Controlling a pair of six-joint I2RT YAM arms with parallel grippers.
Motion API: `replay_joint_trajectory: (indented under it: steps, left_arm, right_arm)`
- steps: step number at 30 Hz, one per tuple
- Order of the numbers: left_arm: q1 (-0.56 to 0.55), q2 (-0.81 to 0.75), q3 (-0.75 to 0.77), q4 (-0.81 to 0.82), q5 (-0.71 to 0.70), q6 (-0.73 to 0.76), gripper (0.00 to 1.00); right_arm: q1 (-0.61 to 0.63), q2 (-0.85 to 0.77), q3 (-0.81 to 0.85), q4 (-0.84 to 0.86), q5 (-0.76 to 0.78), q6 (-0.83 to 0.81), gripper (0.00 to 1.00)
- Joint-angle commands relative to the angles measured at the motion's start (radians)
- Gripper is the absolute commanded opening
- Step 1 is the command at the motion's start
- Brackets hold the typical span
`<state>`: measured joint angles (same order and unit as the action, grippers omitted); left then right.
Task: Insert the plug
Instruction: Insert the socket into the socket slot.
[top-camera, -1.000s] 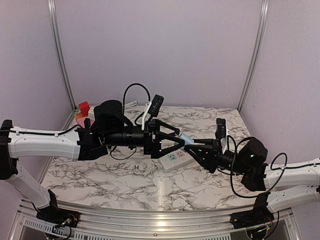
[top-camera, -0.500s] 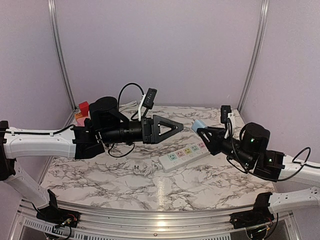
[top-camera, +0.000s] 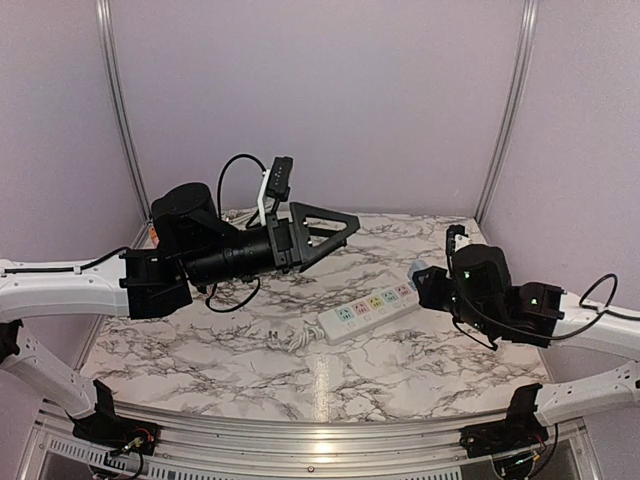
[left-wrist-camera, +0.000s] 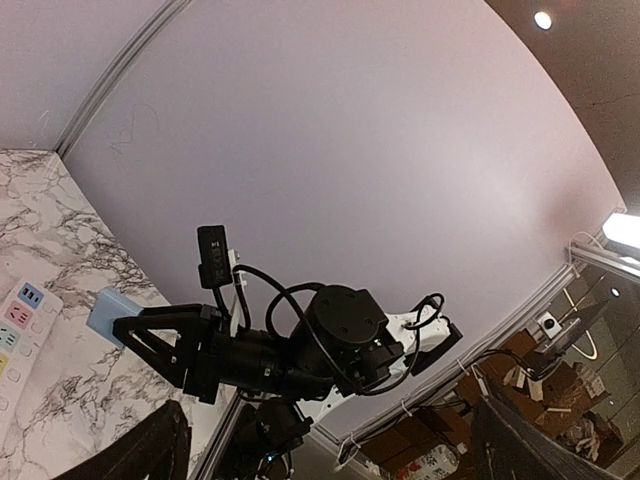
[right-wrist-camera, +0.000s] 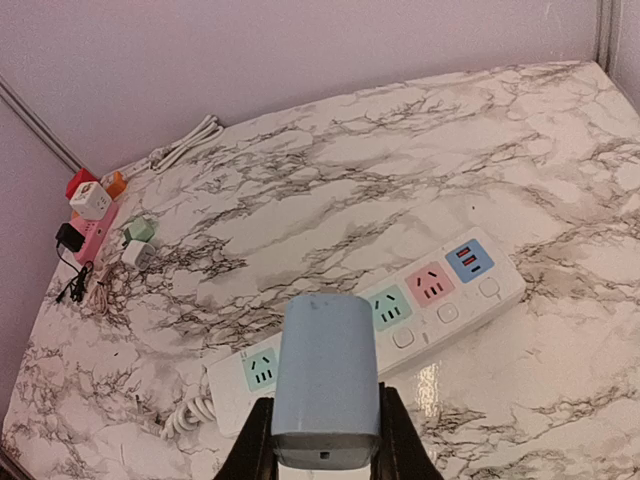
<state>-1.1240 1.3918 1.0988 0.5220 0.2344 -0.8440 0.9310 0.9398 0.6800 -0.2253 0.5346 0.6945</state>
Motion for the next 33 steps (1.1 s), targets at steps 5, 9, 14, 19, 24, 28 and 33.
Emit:
replay_joint_trajectory:
  steps: [5,9,14,19,24,28,33]
  left_arm:
    - [0.003,-0.039,0.024,-0.029,-0.039,0.031,0.99]
    - [0.003,-0.062,0.029,-0.03,-0.04,0.069,0.99]
    - [0.015,-0.041,0.002,-0.066,-0.085,0.082,0.99]
    - [0.026,0.001,-0.023,-0.066,-0.077,0.068,0.99]
    - [0.033,0.033,-0.034,-0.066,-0.066,0.065,0.99]
    - [0.039,0.051,-0.04,-0.067,-0.061,0.067,0.99]
    - [0.049,0.059,-0.057,-0.071,-0.069,0.064,0.99]
  right_arm:
    - [-0.006,0.258,0.286,-0.512,0.178,0.437,0.0]
    - [-0.005,0.317,0.343,-0.636,0.206,0.574,0.0]
    - [-0.005,0.276,0.341,-0.663,0.215,0.684,0.0]
    - [-0.006,0.148,0.221,-0.544,0.215,0.737,0.0]
    - [-0.006,0.225,0.278,-0.603,0.209,0.698,0.0]
    - [0.0,0.3,0.327,-0.679,0.24,0.722,0.0]
    - [-0.005,0.317,0.338,-0.703,0.245,0.823,0.0]
